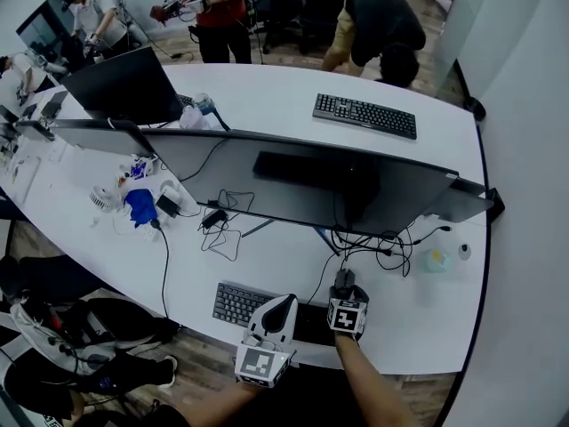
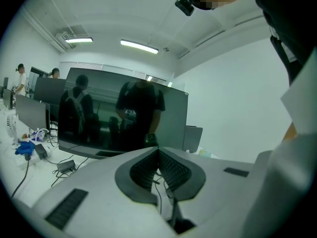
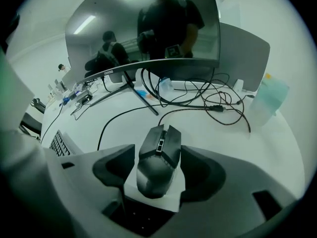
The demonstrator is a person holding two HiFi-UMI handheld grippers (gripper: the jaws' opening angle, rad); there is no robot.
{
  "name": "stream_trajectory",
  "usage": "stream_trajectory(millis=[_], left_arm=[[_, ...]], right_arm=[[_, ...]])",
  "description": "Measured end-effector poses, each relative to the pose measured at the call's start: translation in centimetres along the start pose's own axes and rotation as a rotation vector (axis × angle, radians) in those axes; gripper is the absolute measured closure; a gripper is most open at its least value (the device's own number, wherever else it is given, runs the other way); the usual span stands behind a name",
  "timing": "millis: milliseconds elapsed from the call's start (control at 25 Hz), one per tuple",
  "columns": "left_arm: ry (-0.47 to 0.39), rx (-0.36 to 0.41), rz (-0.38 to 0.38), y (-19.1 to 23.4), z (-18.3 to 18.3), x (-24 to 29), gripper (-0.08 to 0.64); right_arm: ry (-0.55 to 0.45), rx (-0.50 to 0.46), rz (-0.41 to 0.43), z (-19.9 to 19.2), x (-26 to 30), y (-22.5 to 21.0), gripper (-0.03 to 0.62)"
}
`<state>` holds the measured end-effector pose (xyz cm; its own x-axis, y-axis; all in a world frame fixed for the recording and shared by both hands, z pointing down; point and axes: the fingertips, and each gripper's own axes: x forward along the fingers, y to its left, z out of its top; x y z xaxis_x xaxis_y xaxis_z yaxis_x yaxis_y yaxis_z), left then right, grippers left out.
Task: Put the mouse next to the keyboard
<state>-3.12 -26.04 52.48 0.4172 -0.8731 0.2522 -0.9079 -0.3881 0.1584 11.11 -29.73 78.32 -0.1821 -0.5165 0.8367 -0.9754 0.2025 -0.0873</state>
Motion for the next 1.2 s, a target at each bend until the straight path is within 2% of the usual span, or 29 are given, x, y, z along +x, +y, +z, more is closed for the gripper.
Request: stream_trajectory(millis=[200,600,1000,1200], left_arm=[[0.004,-0.005,0.02,0.4,0.0,0.0,0.555],[0.024,0.001,0.02,0.5,-0.6,-0.9,0.555],[0.005,0.006,0.02,0.1,-0.3,-2.7,0.555],[-0.012,0.021,-0.01,-0.8,0.4,-3.1,0.555]], right_arm=[[0.015,-0.014,-0.001,-0.1,0.6,-0.3,0.302],[0.011,0.027,0.006,-0.1,0.4,-0.5,0.314],[-0.058,0.032,0.011,0.8,-2.1,-1.0,0.316],[-0.092,0.035,0.01,1.4,-4.6,-1.7,0.316]])
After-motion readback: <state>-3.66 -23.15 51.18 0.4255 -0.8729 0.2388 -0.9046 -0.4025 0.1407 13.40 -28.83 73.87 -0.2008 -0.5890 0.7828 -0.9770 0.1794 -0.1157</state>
